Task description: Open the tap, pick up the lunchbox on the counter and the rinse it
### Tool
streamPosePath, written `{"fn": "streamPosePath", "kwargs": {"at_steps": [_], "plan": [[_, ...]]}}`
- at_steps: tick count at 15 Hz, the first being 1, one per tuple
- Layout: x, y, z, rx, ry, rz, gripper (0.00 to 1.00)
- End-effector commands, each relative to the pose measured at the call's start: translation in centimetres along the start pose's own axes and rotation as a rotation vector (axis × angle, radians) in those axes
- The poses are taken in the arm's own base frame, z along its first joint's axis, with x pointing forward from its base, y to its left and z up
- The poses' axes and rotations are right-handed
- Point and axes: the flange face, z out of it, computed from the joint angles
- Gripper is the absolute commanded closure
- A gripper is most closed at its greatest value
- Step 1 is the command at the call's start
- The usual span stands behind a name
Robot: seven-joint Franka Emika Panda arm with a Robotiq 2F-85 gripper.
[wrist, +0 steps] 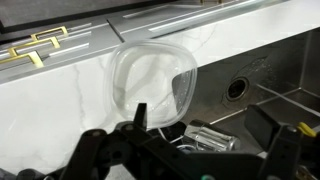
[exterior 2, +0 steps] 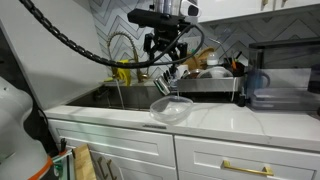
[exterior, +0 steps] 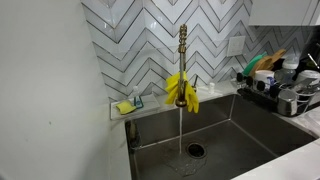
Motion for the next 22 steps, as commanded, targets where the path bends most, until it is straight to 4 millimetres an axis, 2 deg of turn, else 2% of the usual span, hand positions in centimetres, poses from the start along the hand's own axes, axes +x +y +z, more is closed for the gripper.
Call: {"fn": "streamPosePath", "kwargs": {"at_steps": [1, 4, 8, 10, 13, 17, 18, 19, 22], "plan": [[0.0, 0.0, -0.1, 0.001, 0.001, 0.0, 0.0], [-0.5, 3.9, 3.1, -0.03, -0.031, 0.064, 0.0], [-0.9, 7.2, 7.2, -0.043, -0.024, 0.102, 0.0], [-1.1, 8.5, 9.4, -0.044, -0.02, 0.12, 0.0], [-0.7, 10.0, 11.6, -0.055, 0.047, 0.193, 0.0], [0.0, 10.9, 14.2, -0.056, 0.117, 0.235, 0.0], [0.2, 10.9, 14.8, -0.05, 0.129, 0.24, 0.08], [0.5, 10.8, 15.4, -0.04, 0.137, 0.248, 0.28], [1.1, 10.5, 16.7, -0.015, 0.149, 0.26, 0.51]]}}
